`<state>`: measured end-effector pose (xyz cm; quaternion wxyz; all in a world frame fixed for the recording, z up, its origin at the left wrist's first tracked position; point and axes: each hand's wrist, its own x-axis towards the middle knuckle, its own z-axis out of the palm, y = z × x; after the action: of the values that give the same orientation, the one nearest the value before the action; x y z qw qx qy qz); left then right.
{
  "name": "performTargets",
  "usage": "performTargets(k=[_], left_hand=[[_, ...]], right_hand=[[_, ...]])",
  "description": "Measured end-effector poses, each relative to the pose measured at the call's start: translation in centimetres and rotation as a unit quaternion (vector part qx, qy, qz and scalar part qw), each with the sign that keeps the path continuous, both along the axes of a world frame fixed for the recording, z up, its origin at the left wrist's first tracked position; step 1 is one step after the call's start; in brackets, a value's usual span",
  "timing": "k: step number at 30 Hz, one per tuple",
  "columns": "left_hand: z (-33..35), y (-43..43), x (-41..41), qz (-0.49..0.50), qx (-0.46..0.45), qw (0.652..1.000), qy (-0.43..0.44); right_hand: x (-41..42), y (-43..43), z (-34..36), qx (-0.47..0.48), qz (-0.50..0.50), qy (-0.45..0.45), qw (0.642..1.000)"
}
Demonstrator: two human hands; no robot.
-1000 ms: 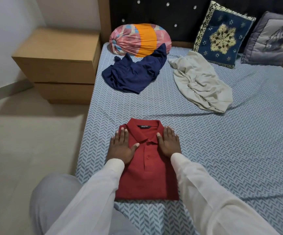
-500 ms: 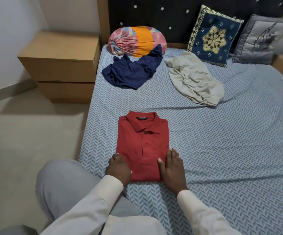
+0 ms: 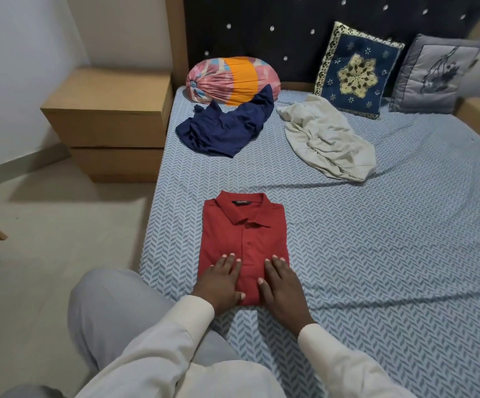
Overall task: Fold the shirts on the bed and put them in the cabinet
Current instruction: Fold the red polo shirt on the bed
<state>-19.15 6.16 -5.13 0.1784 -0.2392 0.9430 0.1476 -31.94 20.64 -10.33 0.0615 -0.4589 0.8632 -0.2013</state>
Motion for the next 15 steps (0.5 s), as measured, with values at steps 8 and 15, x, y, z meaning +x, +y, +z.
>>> performTargets(k=[8, 15], left_hand=[[1.2, -2.8, -0.4, 0.353, 0.035, 0.933, 0.06], [-0.5, -3.9, 1.8, 0.387, 0.172, 0.906, -0.013]], right_hand=[[-4.8, -2.5, 3.5, 0.044, -0.199, -0.219, 0.954], [-4.2, -0.4, 3.4, 0.076, -0.217, -0.342, 0.911]])
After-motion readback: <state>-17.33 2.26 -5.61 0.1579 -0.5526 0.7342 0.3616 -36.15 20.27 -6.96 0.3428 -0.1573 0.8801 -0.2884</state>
